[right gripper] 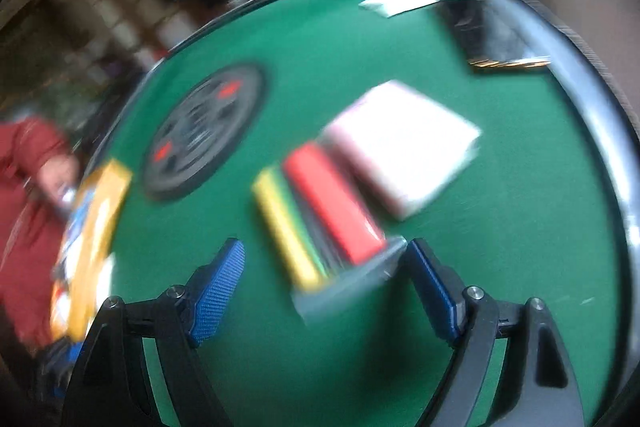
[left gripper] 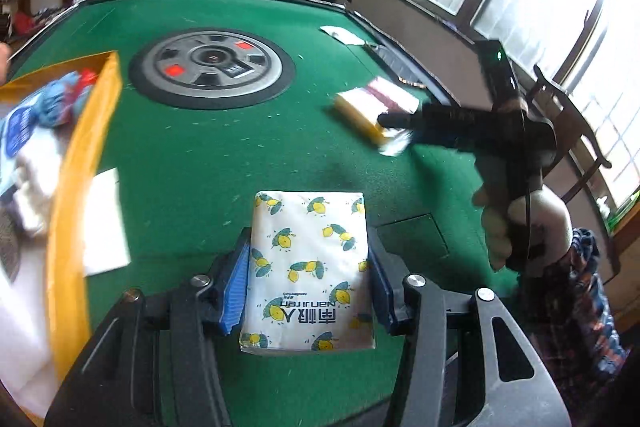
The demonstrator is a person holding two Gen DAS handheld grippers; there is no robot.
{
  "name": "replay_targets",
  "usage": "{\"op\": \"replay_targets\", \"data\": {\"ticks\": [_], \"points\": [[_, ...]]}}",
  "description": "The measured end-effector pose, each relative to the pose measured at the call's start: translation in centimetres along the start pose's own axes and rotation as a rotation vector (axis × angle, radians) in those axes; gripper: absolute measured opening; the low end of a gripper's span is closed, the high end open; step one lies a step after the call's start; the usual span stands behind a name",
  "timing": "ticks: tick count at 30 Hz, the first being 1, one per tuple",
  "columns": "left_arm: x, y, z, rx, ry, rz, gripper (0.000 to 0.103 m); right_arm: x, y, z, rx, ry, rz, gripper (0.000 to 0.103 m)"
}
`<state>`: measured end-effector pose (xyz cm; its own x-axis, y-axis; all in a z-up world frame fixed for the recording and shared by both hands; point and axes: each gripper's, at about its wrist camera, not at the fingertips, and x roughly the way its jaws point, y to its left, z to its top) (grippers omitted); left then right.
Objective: Organize soft objects
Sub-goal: 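Grasp the lemon-print pack with the left tool while the right tool grasps the coloured-stick pack, then drop the lemon-print pack from the left tool into the box while the right tool drops the stick pack there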
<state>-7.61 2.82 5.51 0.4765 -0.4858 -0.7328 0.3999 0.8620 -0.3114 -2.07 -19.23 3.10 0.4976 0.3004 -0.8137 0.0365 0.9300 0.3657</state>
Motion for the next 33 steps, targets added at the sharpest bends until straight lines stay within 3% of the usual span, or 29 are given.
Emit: {"op": "replay_targets", "data": {"ticks": [2,6,10,18,19,22,27,33], "points": [[-1.2,0.5,-0.5,-0.008,-0.019,-0.006,0.05,-0.3,1.5,-0.7,-0.044,0.02,0.017,0.079],[-2.2,0.9,-1.6,-0.017,-0.037,-0.006,0.05,-0.8,1.9,-0.5,-0.035,-0.023,-0.116,0.079],[-1.8,0.8,-2.4,-0.028,-0.025,-0.012,0.05,0.2,2.3,-0.1,0.001,-0.019,-0.142,0.079],[-2.8,1.0,-2.8,-0.037,-0.056,-0.02,0.05,2.6,5.4,0.8,-0.124,0.013,-0.312,0.079],[-3.1,1.3,-2.8,-0.041,-0.064,-0.017,0.05,2.5,5.5,0.8,-0.124,0.013,-0.314,0.074],[-4.6,2.6,-3.1,-0.059,-0.095,0.001,0.05,1.9,5.7,0.6,-0.132,0.005,-0.327,0.039],[-7.7,7.1,-3.9,-0.146,-0.139,0.056,0.05,1.4,5.7,0.2,-0.108,0.014,-0.265,0.036],[-12.0,13.8,-5.1,-0.274,-0.214,0.205,0.05,0.5,6.6,0.0,-0.081,-0.014,-0.186,0.035]]}}
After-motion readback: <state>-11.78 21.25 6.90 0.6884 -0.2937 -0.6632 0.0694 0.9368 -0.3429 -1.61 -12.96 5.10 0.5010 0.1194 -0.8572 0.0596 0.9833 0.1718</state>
